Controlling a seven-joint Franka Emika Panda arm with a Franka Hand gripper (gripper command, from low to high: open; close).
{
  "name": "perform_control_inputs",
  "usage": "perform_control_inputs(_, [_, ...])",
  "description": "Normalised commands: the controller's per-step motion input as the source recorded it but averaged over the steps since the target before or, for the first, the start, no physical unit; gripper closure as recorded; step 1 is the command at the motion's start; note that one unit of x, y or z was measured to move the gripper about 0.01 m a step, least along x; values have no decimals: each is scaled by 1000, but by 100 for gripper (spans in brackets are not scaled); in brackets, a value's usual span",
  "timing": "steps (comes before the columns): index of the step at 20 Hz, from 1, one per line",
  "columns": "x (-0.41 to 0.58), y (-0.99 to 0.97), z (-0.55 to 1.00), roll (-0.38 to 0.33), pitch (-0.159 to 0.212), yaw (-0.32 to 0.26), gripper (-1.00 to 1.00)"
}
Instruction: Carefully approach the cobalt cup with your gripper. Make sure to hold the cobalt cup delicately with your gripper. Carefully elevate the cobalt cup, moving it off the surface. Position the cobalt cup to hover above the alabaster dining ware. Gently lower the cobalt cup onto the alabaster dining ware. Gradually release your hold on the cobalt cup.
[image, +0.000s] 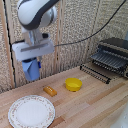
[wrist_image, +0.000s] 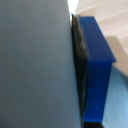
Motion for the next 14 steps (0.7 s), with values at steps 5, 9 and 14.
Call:
perform_control_inputs(5, [-214,385,-505,-10,-33,30,100])
perform_control_inputs(9, [-216,130,-465,-32,-42,37,100])
perform_control_inputs(14, [-214,7,-491,-34,-70,69,100])
